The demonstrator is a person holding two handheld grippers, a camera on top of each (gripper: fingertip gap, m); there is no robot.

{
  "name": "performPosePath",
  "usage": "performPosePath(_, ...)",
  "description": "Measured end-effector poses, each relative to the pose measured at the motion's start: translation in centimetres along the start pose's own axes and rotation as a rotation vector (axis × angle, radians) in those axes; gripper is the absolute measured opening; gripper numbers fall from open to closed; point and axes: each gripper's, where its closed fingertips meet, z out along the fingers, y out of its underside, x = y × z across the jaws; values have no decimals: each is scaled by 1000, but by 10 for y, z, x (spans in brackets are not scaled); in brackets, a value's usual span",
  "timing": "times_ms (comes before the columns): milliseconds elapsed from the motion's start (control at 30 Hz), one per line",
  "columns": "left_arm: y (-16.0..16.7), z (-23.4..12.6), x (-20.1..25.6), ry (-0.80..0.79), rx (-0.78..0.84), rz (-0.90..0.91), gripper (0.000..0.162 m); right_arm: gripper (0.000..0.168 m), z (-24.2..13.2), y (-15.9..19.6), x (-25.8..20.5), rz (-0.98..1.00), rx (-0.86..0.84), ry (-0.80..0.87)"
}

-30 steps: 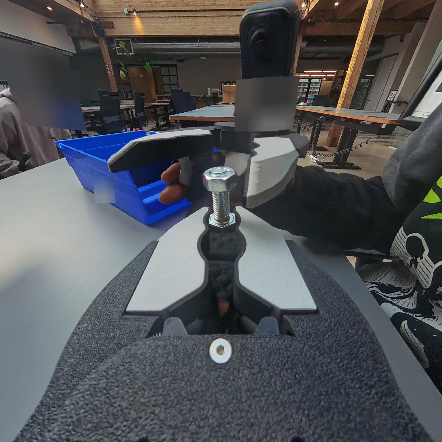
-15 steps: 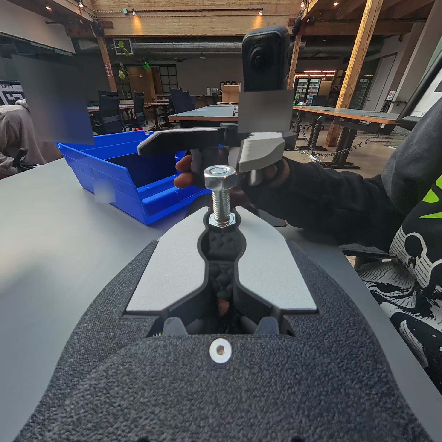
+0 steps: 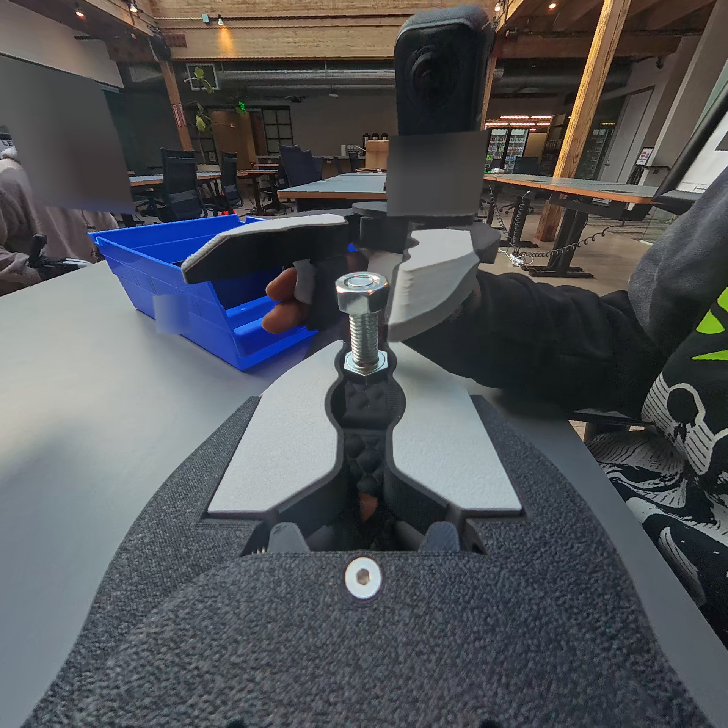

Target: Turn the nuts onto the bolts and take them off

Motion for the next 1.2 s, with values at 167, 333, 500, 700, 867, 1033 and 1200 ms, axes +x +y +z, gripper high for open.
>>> performPosePath(167, 0, 0, 0, -1, 0, -1, 16, 82, -14, -1, 6, 0, 5, 17)
performPosePath(333, 0, 0, 0, -1, 0, 0, 16, 78, -27, -1, 15, -8, 3, 47)
performPosePath(500, 0, 0, 0, -1, -2, 2, 16, 78, -29, -5, 14, 2, 29, 43)
performPosePath(700, 1, 0, 0, -2, -3, 2, 16, 83, -5, -5, -3, -30, 16, -3)
performPosePath(867, 1, 0, 0, -2, -5, 5, 16, 83, 11, 2, -4, -53, -25, 18)
performPosePath(1033, 1, 0, 1, 1, -5, 5, 16, 82, 0, 0, 1, -44, -13, 28)
performPosePath(1200, 1, 0, 0, -1, -6, 1, 16, 83, -23, -2, 10, -21, 12, 44)
